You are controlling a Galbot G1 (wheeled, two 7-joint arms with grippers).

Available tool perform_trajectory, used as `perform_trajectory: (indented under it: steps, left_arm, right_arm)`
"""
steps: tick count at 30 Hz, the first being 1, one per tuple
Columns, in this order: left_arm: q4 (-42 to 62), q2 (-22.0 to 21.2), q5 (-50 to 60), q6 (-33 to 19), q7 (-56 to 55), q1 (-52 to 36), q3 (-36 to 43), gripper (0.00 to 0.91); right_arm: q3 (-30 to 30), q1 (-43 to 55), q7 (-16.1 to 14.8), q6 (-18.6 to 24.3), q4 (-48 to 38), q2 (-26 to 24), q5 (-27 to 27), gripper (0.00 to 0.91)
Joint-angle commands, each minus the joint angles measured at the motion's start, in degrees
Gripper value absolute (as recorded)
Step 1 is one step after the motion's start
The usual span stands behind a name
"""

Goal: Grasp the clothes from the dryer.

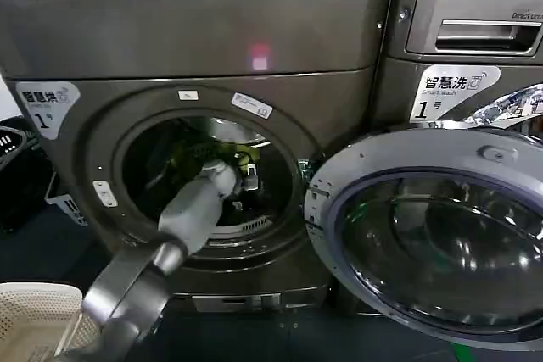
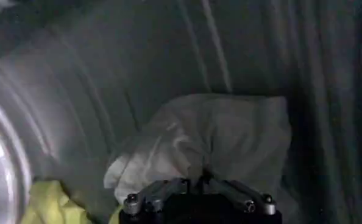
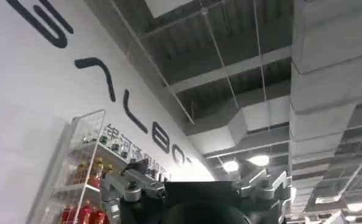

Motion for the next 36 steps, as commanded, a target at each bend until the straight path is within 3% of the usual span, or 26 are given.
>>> perform_trajectory:
  steps: [1, 15, 23, 30, 36]
  left_arm:
    - [-24.16, 3.84, -3.71, 5.34, -15.04, 14.15, -16.29, 0.000]
    - [-53.71, 1.30, -22.17, 11.59, -39.22, 37.09, -31.30, 0.000]
    - [-62.04, -0.21, -34.50, 2.23, -54.65, 43.37, -32.17, 0.000]
    - [-67.42, -1.00, -36.00, -1.35, -55.88, 46.77, -32.23, 0.000]
    - [-68.97, -0.62, -36.15, -0.76, -55.26, 48.02, -31.98, 0.000]
  right_arm:
    - [-0.03, 0.30, 0.45, -1.59, 1.37, -0.03, 0.31, 0.907]
    - [1.68, -0.28, 1.04, 0.54, 1.78, -0.03, 1.88, 0.907]
    - [2.28, -0.16, 0.81, 0.13, 2.43, -0.04, 2.36, 0.907]
    - [2.88, -0.71, 0.81, 1.51, 2.20, -0.25, 4.21, 0.907]
    - [3.69, -1.25, 0.76, 1.53, 1.96, -0.68, 4.19, 0.907]
